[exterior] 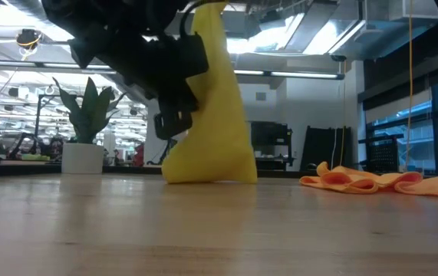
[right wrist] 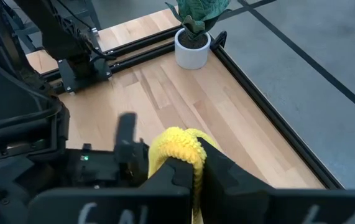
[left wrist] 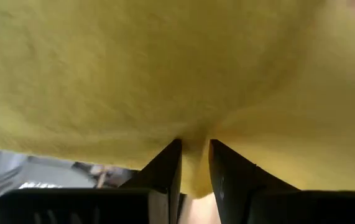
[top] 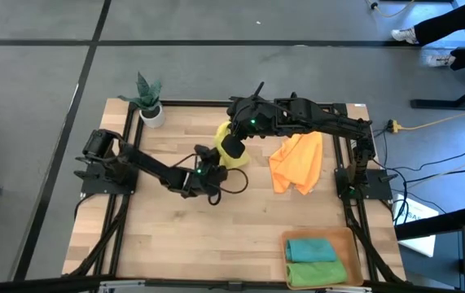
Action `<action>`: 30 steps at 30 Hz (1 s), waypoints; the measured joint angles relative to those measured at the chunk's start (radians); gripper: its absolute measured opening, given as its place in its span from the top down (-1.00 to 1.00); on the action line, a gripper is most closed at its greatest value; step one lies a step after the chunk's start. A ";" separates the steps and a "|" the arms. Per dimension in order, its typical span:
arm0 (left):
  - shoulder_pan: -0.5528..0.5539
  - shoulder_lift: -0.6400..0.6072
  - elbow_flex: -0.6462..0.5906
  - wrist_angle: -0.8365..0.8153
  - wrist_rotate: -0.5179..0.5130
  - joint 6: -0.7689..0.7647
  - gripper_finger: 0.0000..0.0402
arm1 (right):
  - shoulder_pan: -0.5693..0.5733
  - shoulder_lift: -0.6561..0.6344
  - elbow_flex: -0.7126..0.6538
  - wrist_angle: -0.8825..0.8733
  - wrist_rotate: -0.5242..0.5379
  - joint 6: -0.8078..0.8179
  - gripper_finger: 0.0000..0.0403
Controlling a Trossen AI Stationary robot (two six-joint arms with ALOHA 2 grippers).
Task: Roll microfiber towels into tight, uniform cylinder then place into a basket
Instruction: Roll the yellow microfiber towel
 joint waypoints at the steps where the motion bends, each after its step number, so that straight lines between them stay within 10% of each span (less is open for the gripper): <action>1: 0.005 0.000 0.000 0.000 0.026 0.000 0.64 | 0.000 0.000 0.000 0.000 0.000 0.000 0.95; 30: -0.042 -0.039 0.002 0.002 -0.204 0.095 1.00 | 0.000 0.000 0.000 -0.038 0.001 -0.015 0.95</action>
